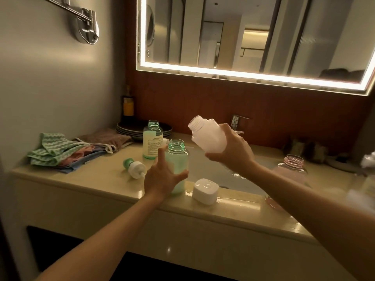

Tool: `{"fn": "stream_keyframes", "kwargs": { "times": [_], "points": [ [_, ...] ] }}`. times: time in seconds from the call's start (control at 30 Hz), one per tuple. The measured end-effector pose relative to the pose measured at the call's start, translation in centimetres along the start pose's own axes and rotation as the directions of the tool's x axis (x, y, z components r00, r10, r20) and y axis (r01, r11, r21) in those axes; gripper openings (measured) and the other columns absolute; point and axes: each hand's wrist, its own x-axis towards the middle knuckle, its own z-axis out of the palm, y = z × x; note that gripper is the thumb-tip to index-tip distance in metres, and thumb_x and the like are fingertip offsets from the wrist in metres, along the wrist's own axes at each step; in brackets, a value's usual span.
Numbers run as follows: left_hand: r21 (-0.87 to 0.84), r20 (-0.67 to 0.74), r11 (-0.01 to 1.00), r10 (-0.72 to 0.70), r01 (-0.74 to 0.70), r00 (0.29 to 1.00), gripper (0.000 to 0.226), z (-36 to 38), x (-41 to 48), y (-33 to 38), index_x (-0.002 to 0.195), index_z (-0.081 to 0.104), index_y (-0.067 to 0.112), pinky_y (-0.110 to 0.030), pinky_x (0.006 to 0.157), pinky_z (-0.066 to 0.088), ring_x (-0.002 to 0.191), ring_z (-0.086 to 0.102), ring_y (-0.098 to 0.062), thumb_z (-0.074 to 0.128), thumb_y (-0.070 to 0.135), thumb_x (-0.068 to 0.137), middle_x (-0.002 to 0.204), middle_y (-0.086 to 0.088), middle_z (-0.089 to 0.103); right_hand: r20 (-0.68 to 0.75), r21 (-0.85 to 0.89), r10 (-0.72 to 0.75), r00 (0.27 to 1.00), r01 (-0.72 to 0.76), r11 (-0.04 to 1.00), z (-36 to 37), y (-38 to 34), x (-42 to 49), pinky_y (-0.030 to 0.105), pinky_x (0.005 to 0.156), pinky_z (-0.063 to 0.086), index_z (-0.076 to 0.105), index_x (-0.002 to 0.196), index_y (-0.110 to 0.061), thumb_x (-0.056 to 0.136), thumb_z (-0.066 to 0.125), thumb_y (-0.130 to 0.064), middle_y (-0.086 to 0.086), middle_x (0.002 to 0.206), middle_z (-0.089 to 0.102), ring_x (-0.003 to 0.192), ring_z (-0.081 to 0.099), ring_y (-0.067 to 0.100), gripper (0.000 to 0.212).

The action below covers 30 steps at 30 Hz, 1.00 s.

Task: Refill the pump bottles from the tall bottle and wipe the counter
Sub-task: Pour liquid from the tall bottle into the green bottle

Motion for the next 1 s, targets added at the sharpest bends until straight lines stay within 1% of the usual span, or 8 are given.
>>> {"fn": "stream_keyframes", "kwargs": {
  "times": [0.13, 0.2, 0.3, 0.37, 0.47, 0.57, 0.77, 1.0],
  "points": [
    [0.009, -0.046, 1.000, -0.009, 0.010, 0.999, 0.092, 0.5, -0.2, 0.0, 0.134, 0.023, 0.021, -0.038, 0.077, 0.054, 0.101, 0.058, -0.028, 0.077, 0.046, 0.064, 0.127, -0.012, 0.052, 0.023, -0.081, -0.018, 1.000, 0.020, 0.997, 0.9, 0.0, 0.4, 0.030, 0.077, 0.049, 0.038, 0.129, -0.018, 0.069, 0.077, -0.038, 0.006, 0.121, 0.053, 0.101, 0.051, 0.019, 0.075],
    [0.020, -0.066, 1.000, -0.014, 0.016, 0.998, 0.091, 0.8, -0.2, 0.0, 0.133, 0.020, 0.024, -0.035, 0.076, 0.052, 0.101, 0.058, -0.027, 0.076, 0.047, 0.065, 0.125, -0.010, 0.053, 0.038, -0.118, -0.030, 0.999, 0.035, 0.992, 1.2, 0.1, 0.5, 0.033, 0.080, 0.051, 0.037, 0.131, -0.018, 0.069, 0.077, -0.037, 0.007, 0.122, 0.053, 0.104, 0.052, 0.021, 0.075],
    [0.027, -0.103, 0.999, -0.018, 0.021, 0.995, 0.089, 1.1, -0.2, 0.3, 0.124, 0.011, 0.033, -0.034, 0.076, 0.050, 0.100, 0.058, -0.027, 0.075, 0.049, 0.064, 0.123, -0.010, 0.054, 0.064, -0.166, -0.043, 0.997, 0.053, 0.985, 1.6, 0.1, 0.7, 0.034, 0.080, 0.050, 0.037, 0.131, -0.018, 0.070, 0.077, -0.037, 0.008, 0.121, 0.053, 0.104, 0.052, 0.021, 0.076],
    [0.030, -0.112, 0.999, -0.017, 0.021, 0.994, 0.088, 1.2, -0.3, 0.4, 0.122, 0.010, 0.034, -0.035, 0.075, 0.051, 0.100, 0.057, -0.027, 0.074, 0.049, 0.064, 0.123, -0.010, 0.054, 0.067, -0.182, -0.052, 0.996, 0.063, 0.981, 1.7, 0.1, 0.8, 0.034, 0.080, 0.050, 0.037, 0.131, -0.018, 0.070, 0.077, -0.036, 0.008, 0.121, 0.053, 0.104, 0.052, 0.021, 0.076],
    [0.037, -0.116, 0.999, -0.020, 0.024, 0.993, 0.087, 1.4, -0.3, 0.5, 0.125, 0.012, 0.032, -0.035, 0.075, 0.050, 0.101, 0.057, -0.027, 0.073, 0.049, 0.065, 0.124, -0.010, 0.053, 0.072, -0.213, -0.063, 0.995, 0.077, 0.974, 1.8, 0.2, 1.1, 0.036, 0.082, 0.049, 0.037, 0.132, -0.018, 0.070, 0.076, -0.036, 0.009, 0.120, 0.053, 0.105, 0.052, 0.022, 0.075],
    [0.065, -0.121, 0.997, -0.021, 0.029, 0.992, 0.087, 1.6, -0.3, 0.6, 0.133, 0.021, 0.024, -0.033, 0.076, 0.049, 0.104, 0.056, -0.025, 0.072, 0.050, 0.067, 0.127, -0.008, 0.051, 0.075, -0.253, -0.064, 0.995, 0.081, 0.964, 1.7, 0.4, 1.3, 0.037, 0.085, 0.047, 0.037, 0.132, -0.019, 0.071, 0.075, -0.037, 0.009, 0.119, 0.053, 0.105, 0.052, 0.023, 0.075],
    [0.077, -0.132, 0.997, -0.017, 0.028, 0.991, 0.087, 1.5, -0.3, 0.5, 0.133, 0.025, 0.020, -0.033, 0.075, 0.049, 0.104, 0.056, -0.026, 0.072, 0.050, 0.067, 0.126, -0.009, 0.052, 0.107, -0.302, -0.094, 0.990, 0.122, 0.945, 1.4, 0.1, 1.3, 0.037, 0.088, 0.044, 0.034, 0.135, -0.020, 0.074, 0.073, -0.037, 0.009, 0.120, 0.052, 0.106, 0.051, 0.024, 0.074],
    [0.084, -0.126, 0.996, -0.021, 0.032, 0.992, 0.087, 1.6, -0.2, 0.5, 0.133, 0.026, 0.020, -0.034, 0.076, 0.050, 0.104, 0.057, -0.026, 0.073, 0.051, 0.067, 0.125, -0.009, 0.053, 0.101, -0.335, -0.130, 0.986, 0.156, 0.929, 1.1, 0.2, 1.3, 0.038, 0.090, 0.044, 0.035, 0.135, -0.020, 0.075, 0.071, -0.037, 0.008, 0.122, 0.052, 0.108, 0.050, 0.023, 0.072]
  ]
}}
